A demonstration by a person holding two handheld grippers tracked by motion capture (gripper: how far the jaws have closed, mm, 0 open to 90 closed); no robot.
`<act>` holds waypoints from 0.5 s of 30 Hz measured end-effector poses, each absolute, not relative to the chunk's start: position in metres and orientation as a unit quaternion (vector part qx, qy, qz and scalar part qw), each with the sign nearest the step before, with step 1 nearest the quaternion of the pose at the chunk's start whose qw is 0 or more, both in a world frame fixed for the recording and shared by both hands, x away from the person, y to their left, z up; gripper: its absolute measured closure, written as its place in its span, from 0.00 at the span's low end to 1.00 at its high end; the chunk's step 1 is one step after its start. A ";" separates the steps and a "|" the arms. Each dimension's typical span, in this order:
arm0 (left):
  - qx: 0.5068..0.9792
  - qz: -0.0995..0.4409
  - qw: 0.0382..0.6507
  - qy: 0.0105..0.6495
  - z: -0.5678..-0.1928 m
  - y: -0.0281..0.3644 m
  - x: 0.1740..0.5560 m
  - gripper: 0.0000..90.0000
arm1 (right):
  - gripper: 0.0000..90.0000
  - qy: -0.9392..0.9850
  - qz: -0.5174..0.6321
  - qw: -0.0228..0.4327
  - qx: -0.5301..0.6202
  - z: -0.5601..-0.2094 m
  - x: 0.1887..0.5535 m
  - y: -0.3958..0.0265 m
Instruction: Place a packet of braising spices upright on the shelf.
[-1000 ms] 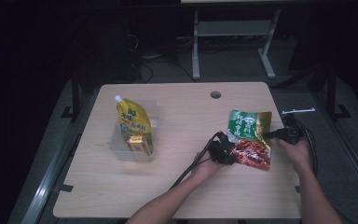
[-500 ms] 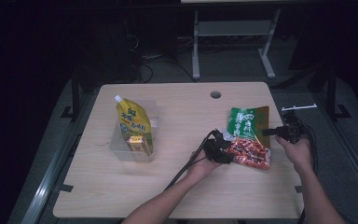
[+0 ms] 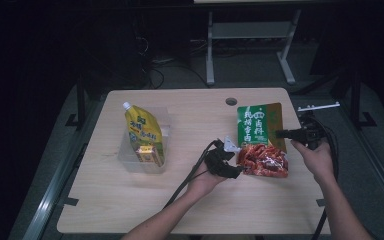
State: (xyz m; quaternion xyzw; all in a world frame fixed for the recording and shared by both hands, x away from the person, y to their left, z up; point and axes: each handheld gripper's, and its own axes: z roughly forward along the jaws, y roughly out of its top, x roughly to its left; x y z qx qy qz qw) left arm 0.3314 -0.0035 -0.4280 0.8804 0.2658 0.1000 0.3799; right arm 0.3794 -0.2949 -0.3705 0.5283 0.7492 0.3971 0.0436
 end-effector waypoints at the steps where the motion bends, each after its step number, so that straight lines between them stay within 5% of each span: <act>1: 0.878 0.101 0.383 0.268 -0.426 0.001 0.329 0.43 | 1.00 0.752 0.398 0.048 0.522 -0.366 0.378 -0.291; 15: 0.878 0.110 0.390 0.255 -0.411 0.057 0.291 0.37 | 1.00 0.778 0.413 0.074 0.467 -0.327 0.371 -0.243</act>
